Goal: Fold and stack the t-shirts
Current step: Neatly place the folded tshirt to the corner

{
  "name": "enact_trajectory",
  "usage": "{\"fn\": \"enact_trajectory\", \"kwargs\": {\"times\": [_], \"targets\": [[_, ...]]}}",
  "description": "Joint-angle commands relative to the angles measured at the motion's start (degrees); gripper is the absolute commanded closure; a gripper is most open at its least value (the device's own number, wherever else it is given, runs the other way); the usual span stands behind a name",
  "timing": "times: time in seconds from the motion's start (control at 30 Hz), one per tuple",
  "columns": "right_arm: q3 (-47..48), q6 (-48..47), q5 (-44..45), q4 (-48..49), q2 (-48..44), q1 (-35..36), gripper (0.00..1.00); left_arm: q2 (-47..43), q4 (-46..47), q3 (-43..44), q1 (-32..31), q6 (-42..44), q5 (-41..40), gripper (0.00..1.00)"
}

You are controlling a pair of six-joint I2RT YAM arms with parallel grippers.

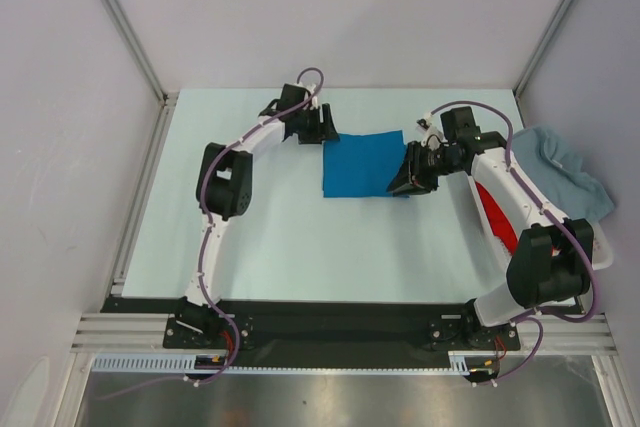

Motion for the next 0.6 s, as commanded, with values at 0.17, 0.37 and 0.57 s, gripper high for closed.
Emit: {"fn": "enact_trajectory", "kwargs": {"times": [0.17, 0.37, 0.57], "targets": [[0.15, 1.08, -1.39, 1.91, -2.74, -0.21, 0.69, 0.03, -5.21, -2.34, -1.46, -2.93, -4.1, 0.3], [0.33, 1.43, -1.74, 2.35, -2.56, -0.65, 0.69, 1.79, -5.92, -1.19, -1.63, -4.96, -2.86, 0.37], [-0.02, 1.52, -1.92, 2.79, -2.83, -0.65, 0.7, 2.06, -4.86, -1.98, -1.63, -7.15, -0.67, 0.51]]}}
